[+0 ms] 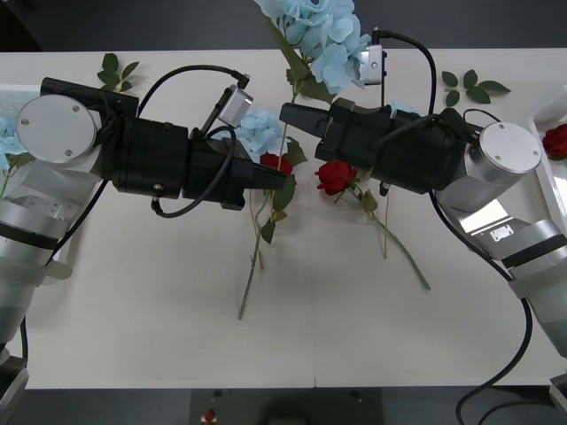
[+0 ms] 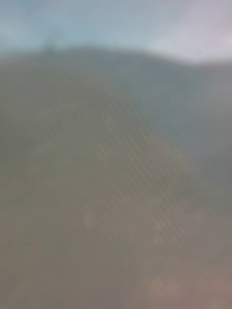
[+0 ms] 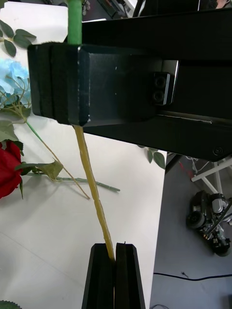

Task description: Put the red flowers into the right box and the blue flowers into the left box

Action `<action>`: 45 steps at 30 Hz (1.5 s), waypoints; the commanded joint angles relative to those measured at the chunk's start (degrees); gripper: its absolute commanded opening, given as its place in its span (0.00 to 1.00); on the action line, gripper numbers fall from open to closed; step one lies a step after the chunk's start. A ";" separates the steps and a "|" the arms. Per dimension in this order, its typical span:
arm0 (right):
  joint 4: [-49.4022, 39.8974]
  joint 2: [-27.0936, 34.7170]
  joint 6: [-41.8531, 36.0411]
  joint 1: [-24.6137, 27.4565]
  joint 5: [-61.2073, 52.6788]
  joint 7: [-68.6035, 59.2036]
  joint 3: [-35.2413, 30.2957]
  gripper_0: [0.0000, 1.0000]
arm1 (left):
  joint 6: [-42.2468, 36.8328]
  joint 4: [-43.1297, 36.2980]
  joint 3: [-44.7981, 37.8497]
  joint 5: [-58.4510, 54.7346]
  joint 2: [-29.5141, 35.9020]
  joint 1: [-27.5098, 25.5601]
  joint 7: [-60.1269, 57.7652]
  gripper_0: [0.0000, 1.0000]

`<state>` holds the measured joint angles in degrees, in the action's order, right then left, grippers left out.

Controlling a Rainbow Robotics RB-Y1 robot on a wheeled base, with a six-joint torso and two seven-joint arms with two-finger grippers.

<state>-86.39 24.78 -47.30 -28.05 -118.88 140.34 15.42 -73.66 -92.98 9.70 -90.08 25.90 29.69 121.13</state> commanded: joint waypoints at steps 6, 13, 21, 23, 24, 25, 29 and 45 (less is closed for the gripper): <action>-0.88 -1.31 0.19 -1.92 -0.83 1.60 -0.04 0.00 | 0.09 -0.98 -0.91 -2.83 0.56 0.63 1.39 0.00; -0.88 -1.31 0.19 -1.83 -0.83 1.60 -0.04 0.00 | 0.09 -0.98 -0.91 -4.14 1.61 0.55 1.48 0.00; -0.88 -1.31 0.19 -1.83 -1.09 1.60 -0.04 0.00 | 0.09 -0.98 -1.00 -4.32 2.32 0.55 1.39 0.00; -0.88 -1.31 0.98 -1.83 -1.09 1.69 -0.04 0.44 | 0.09 -0.98 -1.00 -4.32 2.41 0.55 1.39 0.00; -0.88 -1.31 1.24 -1.83 -1.09 1.78 -0.04 0.56 | 0.09 -0.98 -1.00 -4.32 2.49 0.55 1.39 0.00; -0.88 -1.31 1.50 -1.83 -1.09 1.69 -0.04 0.68 | 0.09 -0.98 -1.00 -4.32 2.49 0.55 1.39 0.00; -0.71 -1.13 1.68 -1.83 -1.00 1.78 -0.04 0.97 | 0.09 -0.98 -1.00 -4.32 2.58 0.55 1.39 0.00; -0.71 -0.52 0.71 -1.83 -1.09 4.33 -0.04 1.00 | -10.10 -0.98 -12.16 -2.39 5.83 0.55 0.86 0.00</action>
<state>-86.38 24.78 -46.13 -28.21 -119.42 142.54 15.42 -81.99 -92.85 0.41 -93.38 28.93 29.69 121.13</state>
